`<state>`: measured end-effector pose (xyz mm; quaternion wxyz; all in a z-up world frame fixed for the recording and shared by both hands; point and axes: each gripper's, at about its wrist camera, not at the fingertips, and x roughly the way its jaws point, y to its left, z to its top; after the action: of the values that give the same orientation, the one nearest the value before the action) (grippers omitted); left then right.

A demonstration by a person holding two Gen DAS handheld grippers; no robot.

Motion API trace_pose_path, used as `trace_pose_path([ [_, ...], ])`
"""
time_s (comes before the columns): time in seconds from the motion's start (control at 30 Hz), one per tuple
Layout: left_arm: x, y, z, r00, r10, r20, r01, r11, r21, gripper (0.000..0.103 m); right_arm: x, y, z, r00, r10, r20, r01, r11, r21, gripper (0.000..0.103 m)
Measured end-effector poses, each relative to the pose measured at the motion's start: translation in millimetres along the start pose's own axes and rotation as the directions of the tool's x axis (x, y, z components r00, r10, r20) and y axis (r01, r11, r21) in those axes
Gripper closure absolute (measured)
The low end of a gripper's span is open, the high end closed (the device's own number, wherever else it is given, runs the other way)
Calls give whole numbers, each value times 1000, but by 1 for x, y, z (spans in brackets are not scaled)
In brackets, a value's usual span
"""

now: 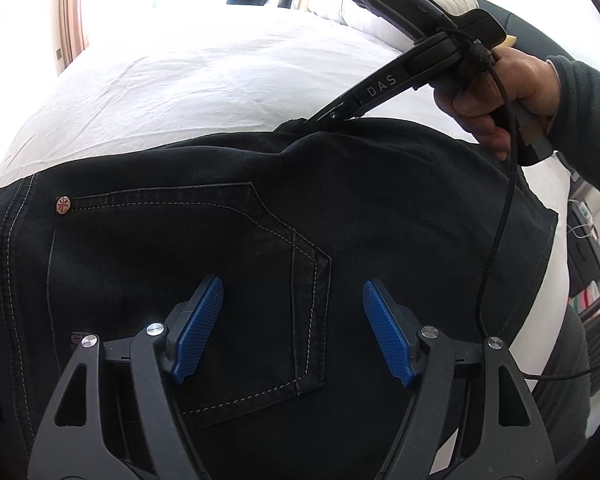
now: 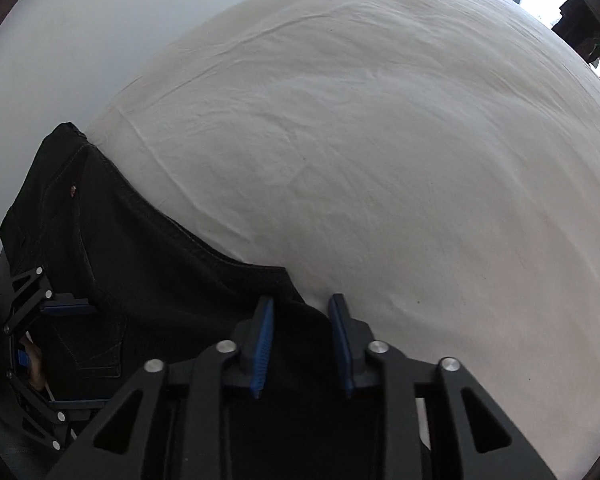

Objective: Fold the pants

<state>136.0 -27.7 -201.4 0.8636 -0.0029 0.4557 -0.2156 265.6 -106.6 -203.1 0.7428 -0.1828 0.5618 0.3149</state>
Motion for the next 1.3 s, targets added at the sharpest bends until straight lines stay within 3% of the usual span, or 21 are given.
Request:
trace_pose_path([
  [0.1,1,-5,1,1000,12,3,-12,1000,8,32,0,-10,-1,993,-115,25,113,992,61,103],
  [0.2,1,-7,1,1000,14,3,-14,1000,4,32,-15,-46,-9,953,-298,52,278,931,235,103],
  [0.23,2,-7,0,1000,15,3,-15,1000,2,32,-28,-60,-16,951,-297,84,256,912,321,103],
  [0.3,2,-8,2,1000,20,-2,-20,1000,0,32,-63,-71,-38,956,-129,265,9,912,411,102],
  [0.37,2,-8,3,1000,19,-5,-19,1000,-9,32,-85,-58,-62,913,70,403,-219,915,338,100],
  [0.43,4,-10,3,999,32,-10,-32,999,-2,32,-79,-39,-80,909,140,393,-263,924,279,100],
  [0.53,6,-13,5,999,48,-25,-48,999,7,32,-34,-54,-108,965,71,254,-169,905,390,100],
  [0.6,8,-15,4,998,58,-38,-57,998,24,32,-25,-96,-141,940,73,334,-245,825,509,103],
  [0.63,8,-16,4,997,64,-40,-63,997,35,32,-29,-114,-157,932,13,361,-235,780,580,103],
  [0.67,9,-18,3,997,70,-39,-69,997,44,32,-36,-127,-169,928,-58,368,-205,744,635,103],
  [0.73,11,-19,3,996,80,-45,-78,996,51,32,-47,-152,-199,928,-261,265,-36,646,763,103],
  [0.8,10,-25,10,992,102,-78,-97,993,64,32,-64,-169,-231,913,-338,228,-7,546,838,103],
  [0.83,6,-29,16,991,103,-88,-96,993,71,32,-77,-167,-242,898,-363,249,-20,531,847,99],
  [0.87,0,-36,24,994,80,-72,-75,994,77,31,-91,-161,-250,872,-347,346,-108,554,826,98],
  [0.93,-7,-57,43,999,4,-46,1,995,100,31,-102,-136,-251,812,-180,554,-332,638,694,98],
  [0.97,-4,-71,54,997,-59,-56,65,990,124,31,-94,-119,-242,805,-96,586,-379,676,632,98],
  [1.03,15,-105,77,978,-183,-99,198,965,175,31,-69,-98,-227,835,-3,550,-381,718,583,95],
  [1.1,46,-136,96,958,-243,-150,273,936,223,31,-40,-102,-232,906,-33,422,-277,709,649,95],
  [1.17,78,-155,110,951,-240,-195,285,924,253,31,-32,-125,-262,864,-27,503,-390,594,703,103],
  [1.2,95,-161,118,949,-230,-218,282,926,252,31,-35,-134,-276,864,-86,495,-372,552,746,103],
  [1.3,133,-171,138,931,-241,-274,301,932,203,31,-51,-147,-307,880,-247,407,-244,499,832,103],
])
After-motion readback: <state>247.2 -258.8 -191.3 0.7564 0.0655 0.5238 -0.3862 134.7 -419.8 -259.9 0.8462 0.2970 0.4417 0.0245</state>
